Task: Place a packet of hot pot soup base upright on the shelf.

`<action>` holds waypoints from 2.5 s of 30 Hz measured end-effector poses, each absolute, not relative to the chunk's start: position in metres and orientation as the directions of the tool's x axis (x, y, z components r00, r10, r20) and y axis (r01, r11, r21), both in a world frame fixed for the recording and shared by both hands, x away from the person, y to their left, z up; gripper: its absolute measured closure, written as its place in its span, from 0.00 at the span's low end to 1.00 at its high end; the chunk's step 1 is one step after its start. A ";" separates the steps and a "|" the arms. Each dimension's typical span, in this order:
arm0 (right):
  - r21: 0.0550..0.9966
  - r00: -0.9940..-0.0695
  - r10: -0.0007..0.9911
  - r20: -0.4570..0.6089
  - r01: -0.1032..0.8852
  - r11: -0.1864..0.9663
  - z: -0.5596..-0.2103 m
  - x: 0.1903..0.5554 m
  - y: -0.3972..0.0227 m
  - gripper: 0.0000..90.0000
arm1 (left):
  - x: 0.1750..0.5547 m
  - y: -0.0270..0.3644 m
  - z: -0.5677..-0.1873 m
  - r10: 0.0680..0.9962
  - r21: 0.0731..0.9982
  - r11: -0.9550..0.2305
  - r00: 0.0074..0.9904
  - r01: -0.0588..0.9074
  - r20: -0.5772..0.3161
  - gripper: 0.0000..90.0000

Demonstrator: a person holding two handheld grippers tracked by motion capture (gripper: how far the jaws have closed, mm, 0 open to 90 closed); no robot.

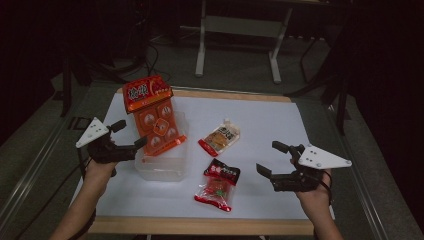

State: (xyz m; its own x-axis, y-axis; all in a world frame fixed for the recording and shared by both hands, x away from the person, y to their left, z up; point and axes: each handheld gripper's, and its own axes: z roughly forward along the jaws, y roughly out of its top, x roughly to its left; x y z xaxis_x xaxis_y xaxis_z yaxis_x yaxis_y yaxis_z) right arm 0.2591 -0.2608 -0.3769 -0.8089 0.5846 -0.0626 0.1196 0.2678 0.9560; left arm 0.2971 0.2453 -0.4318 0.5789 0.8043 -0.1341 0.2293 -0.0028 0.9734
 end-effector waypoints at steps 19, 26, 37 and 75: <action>0.936 -0.800 0.588 -0.118 0.109 0.336 -0.386 0.260 -0.253 0.20 | 0.248 0.199 -0.429 0.697 0.980 -0.074 0.712 0.185 -0.082 0.01; 0.941 -0.798 0.593 -0.104 0.114 0.319 -0.391 0.261 -0.252 0.13 | 0.238 0.176 -0.438 0.627 0.978 -0.109 0.776 0.178 -0.071 0.01; 0.916 -0.811 0.584 -0.028 0.213 0.339 -0.407 0.270 -0.247 0.13 | 0.226 0.158 -0.453 0.563 0.980 -0.136 0.825 0.143 -0.042 0.01; 0.783 -0.866 0.496 0.062 0.350 0.514 -0.511 0.332 -0.200 0.32 | 0.216 0.145 -0.486 0.545 0.962 -0.192 0.836 0.193 -0.059 0.01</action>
